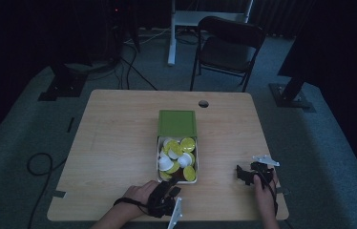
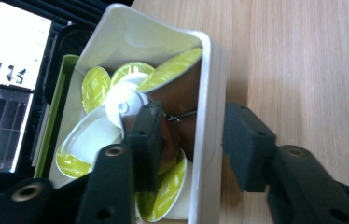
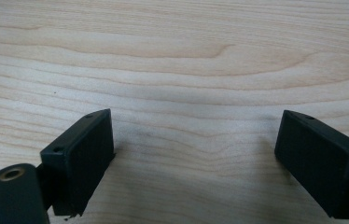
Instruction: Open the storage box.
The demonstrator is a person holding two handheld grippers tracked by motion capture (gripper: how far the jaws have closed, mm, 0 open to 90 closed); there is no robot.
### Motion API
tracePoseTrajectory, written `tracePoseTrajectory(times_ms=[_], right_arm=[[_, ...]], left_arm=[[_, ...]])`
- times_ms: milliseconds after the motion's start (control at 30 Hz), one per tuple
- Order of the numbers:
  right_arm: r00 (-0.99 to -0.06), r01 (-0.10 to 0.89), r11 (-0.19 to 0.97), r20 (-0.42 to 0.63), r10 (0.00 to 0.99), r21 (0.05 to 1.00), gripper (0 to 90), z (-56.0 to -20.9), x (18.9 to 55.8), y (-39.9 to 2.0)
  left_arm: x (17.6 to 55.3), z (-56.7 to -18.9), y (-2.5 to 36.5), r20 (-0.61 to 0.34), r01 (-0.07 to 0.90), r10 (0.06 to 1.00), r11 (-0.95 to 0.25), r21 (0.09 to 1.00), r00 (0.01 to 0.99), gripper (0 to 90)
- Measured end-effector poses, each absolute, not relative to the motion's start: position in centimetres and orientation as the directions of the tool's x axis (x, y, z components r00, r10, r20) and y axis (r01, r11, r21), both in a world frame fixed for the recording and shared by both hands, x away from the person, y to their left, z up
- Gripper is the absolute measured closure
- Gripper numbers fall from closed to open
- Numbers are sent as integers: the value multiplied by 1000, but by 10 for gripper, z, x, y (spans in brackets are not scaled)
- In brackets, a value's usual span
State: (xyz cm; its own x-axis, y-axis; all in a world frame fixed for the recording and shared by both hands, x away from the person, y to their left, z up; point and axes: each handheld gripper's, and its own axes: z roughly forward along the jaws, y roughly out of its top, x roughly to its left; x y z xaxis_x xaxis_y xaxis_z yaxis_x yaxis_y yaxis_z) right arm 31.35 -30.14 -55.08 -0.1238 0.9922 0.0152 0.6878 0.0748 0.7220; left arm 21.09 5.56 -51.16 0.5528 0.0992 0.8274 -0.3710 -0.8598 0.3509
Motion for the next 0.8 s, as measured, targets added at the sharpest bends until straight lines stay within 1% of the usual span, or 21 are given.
tracePoseTrajectory(times_ms=[133,233,367,600,800], right_arm=[[-124,688,75,15,992,722,111,-551,313,-301],[-124,688,75,15,992,722,111,-551,313,-301],[-124,688,75,15,992,722,111,-551,313,-301],[-124,688,75,15,992,722,111,-551,313,-301],[-124,688,75,16,992,722,111,-551,313,-301]], left_arm=[[212,-504,57,811,-365,119,-849,382,572,550],[214,-493,60,794,-367,143,-829,422,591,543],[216,-488,62,785,-368,149,-821,437,601,541],[224,-474,72,735,-329,220,-787,523,641,542],[232,-463,81,700,-296,265,-766,570,663,542]])
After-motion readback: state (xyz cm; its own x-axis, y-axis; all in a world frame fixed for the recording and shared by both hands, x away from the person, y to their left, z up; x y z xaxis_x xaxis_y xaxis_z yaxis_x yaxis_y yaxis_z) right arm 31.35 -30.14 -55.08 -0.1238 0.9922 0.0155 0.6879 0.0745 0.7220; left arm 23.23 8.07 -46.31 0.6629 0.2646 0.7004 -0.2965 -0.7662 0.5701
